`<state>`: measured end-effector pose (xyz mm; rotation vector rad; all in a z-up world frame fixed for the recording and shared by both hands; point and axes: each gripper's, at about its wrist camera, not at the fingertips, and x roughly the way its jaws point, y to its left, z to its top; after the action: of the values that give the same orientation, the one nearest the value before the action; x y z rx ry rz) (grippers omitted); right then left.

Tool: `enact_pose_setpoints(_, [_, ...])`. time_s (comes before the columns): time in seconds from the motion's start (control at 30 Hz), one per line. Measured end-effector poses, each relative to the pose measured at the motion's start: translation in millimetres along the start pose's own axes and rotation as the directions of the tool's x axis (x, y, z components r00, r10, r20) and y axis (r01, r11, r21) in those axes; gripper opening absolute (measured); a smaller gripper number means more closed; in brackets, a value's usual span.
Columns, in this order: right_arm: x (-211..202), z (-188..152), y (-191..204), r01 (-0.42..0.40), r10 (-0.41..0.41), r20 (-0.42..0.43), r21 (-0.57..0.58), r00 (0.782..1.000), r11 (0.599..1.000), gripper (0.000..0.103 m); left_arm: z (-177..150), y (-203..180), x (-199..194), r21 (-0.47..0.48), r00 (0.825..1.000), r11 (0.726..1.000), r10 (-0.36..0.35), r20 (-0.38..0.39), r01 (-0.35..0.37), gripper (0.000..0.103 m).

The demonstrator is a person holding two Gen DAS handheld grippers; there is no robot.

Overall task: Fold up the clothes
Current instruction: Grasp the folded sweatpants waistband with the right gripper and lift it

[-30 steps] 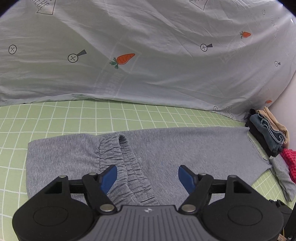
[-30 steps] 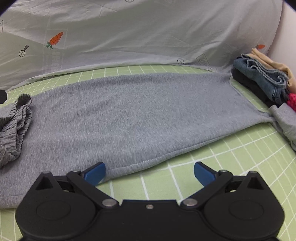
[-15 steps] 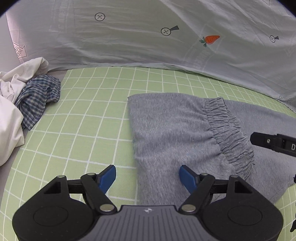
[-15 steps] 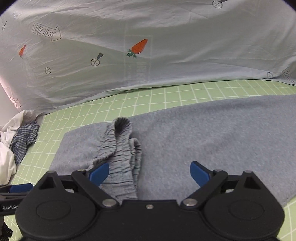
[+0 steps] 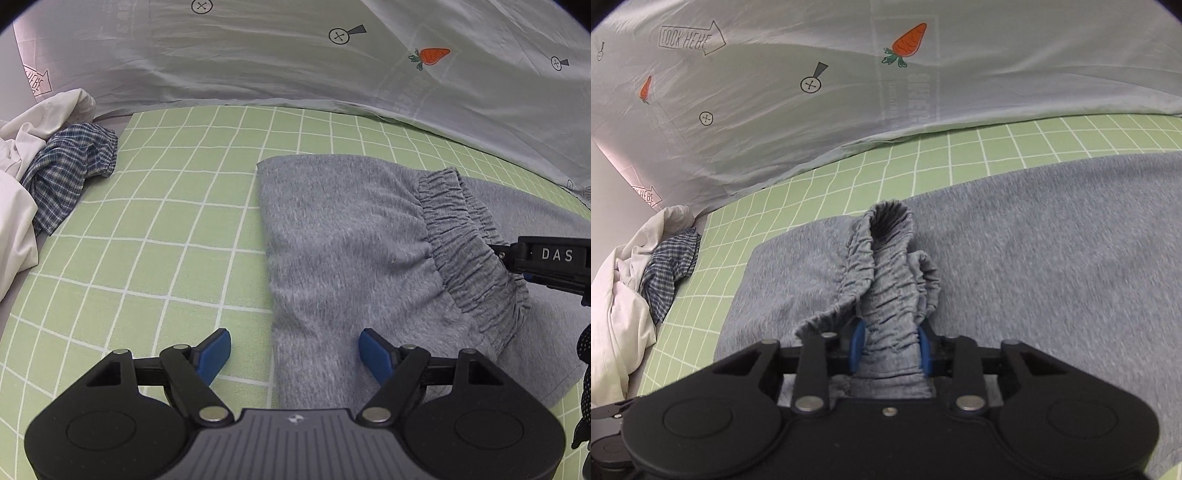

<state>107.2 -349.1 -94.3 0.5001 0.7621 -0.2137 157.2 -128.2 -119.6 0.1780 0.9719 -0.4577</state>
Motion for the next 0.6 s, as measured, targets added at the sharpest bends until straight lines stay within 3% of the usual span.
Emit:
enact_pose_setpoints(0.17, [-26.7, 13.8, -7.6, 0.014, -0.013, 0.072, -0.018, 0.997, 1.000, 0.011, 8.9, -4.2, -5.1, -0.024, 0.999, 0.999, -0.032, 0.012, 0.033, 0.078])
enact_pose_setpoints(0.37, [-63.5, 33.1, -24.7, 0.120, -0.111, 0.179, -0.045, 0.978, 0.992, 0.011, 18.0, -14.6, -12.8, -0.031, 0.997, 0.997, -0.076, 0.033, 0.077, 0.080])
enact_pose_setpoints(0.53, [-34.9, 19.3, -55.5, 0.259, -0.257, 0.043, -0.056, 0.966, 0.964, 0.017, 10.9, -28.4, -0.2, 0.024, 0.998, 0.998, -0.065, -0.024, 0.065, 0.080])
enact_pose_setpoints(0.6, [-30.2, 9.4, -64.9, 0.291, -0.289, 0.033, -0.053, 0.957, 0.955, 0.027, 6.5, -32.1, 0.5, 0.061, 0.998, 0.997, -0.044, -0.037, 0.047, 0.080])
